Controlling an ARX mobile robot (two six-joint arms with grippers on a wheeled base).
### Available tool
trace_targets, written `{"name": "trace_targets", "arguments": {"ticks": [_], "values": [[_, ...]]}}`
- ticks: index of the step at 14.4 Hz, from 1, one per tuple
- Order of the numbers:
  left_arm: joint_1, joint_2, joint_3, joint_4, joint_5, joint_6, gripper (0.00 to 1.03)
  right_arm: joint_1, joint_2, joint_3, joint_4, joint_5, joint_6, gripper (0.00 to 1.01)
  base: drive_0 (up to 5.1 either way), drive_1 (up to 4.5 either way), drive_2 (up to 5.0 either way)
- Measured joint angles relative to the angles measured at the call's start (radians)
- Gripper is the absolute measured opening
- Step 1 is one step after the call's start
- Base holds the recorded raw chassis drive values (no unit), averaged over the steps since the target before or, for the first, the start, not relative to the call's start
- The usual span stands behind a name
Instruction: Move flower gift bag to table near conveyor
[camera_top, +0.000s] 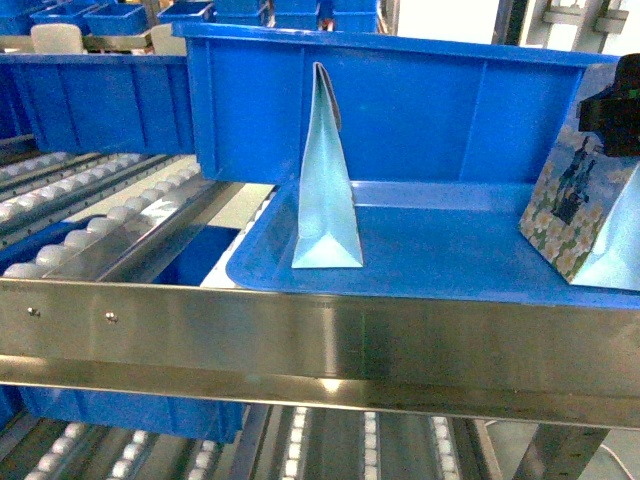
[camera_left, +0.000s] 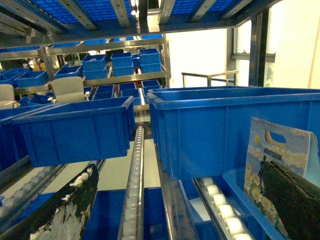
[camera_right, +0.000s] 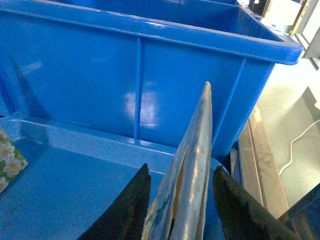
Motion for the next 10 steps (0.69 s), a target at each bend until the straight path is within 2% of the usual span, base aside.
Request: {"name": "trace_targets", "arguments": {"ticks": [3,4,7,9,10], "values": [[0.0,0.0,0.0,0.0,0.0,0.0,0.98,0.002,-0.047,-0.034,0.006,-0.031,0.007,0.05,0.0,0.0,0.0],[0.0,0.0,0.0,0.0,0.0,0.0,0.98,0.003,-0.063,-0.051,0.011,-0.04,0.008,0.02,0.0,0.0,0.0],[0.0,0.0,0.0,0.0,0.0,0.0,0.98,0.027,-0.101,-0.091,0.037,-0.054,0.027,0.02,0.0,0.0,0.0],[0.0,0.0,0.0,0.0,0.0,0.0,0.98,0.024,-0.238,-0.143,0.063,-0.069,0.076,0.02,0.0,0.0,0.0],[0.0,0.0,0.0,0.0,0.0,0.0,0.98,0.016,-0.291,-0.159,0.061,-0.075,0.085,0.02,0.0,0.0,0.0]]}}
